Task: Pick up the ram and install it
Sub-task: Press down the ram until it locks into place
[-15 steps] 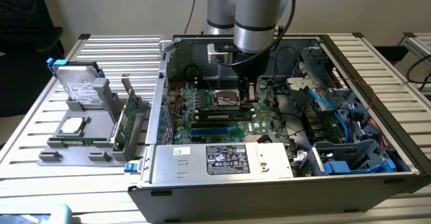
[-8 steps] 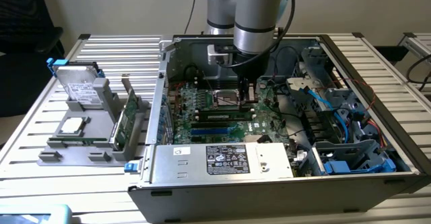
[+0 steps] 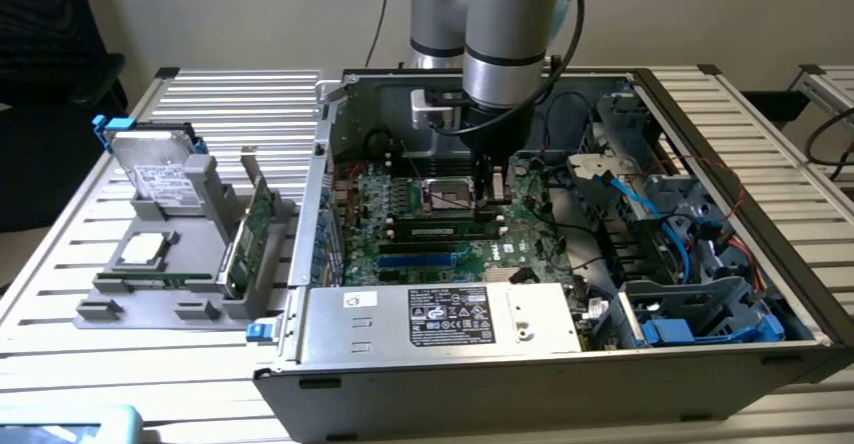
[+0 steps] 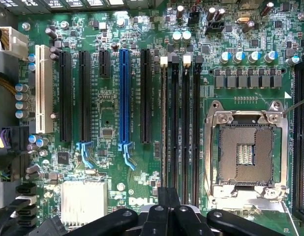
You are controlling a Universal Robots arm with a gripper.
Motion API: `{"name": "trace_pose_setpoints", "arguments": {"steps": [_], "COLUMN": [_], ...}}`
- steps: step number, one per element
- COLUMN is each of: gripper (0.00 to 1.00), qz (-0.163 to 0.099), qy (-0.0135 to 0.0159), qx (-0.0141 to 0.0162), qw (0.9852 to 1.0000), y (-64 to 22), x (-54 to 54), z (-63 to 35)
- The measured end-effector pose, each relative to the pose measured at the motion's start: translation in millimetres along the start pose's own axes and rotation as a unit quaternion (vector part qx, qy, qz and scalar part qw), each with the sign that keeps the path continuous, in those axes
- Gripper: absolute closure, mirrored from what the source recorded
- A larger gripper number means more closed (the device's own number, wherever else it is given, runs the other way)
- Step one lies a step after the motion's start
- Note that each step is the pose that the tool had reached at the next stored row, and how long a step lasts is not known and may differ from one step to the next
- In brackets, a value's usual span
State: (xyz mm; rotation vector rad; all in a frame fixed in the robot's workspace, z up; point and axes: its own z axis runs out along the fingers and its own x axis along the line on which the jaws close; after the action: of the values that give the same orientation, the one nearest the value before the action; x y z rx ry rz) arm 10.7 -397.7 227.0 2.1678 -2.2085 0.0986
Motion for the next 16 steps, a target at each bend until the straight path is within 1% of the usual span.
{"name": "trace_pose_setpoints", "arguments": {"steps": [8, 16], "gripper": [0.89, 0.89], "qz": [0.0, 0.0], "qy": [-0.0005, -0.0004], "qx": [0.0001, 0.0], "qw": [1.0, 1.0], "y": [0.0, 0.0], "x": [0.4, 0.9], "z": [0.5, 0.5]}}
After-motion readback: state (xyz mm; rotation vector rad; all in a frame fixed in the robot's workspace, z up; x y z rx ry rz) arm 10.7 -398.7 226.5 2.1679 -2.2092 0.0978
